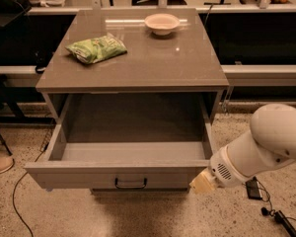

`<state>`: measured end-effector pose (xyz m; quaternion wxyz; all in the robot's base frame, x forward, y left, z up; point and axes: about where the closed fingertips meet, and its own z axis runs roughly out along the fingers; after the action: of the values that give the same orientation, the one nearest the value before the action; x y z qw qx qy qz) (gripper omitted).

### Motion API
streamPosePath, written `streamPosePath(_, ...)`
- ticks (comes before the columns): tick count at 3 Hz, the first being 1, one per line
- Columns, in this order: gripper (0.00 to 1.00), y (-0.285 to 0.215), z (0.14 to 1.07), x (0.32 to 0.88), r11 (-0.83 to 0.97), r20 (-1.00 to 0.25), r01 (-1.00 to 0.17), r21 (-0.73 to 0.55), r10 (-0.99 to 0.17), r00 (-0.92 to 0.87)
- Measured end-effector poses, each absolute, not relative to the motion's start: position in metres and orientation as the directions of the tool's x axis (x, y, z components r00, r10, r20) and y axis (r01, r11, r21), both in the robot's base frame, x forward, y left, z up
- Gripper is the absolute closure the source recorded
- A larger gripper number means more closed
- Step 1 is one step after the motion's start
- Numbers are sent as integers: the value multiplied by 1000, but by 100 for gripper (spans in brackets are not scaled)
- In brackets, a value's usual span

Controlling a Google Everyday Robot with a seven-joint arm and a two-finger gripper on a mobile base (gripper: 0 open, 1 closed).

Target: Close top drawer

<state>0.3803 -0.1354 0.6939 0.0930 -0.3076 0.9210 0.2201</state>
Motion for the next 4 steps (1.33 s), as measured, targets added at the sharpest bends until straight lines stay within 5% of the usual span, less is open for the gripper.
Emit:
streamPosePath(1,100,-126,643,423,771,-296,-557,310,-478,-827)
streamPosePath(4,100,-119,641,497,783,-426,-561,268,-426,-798)
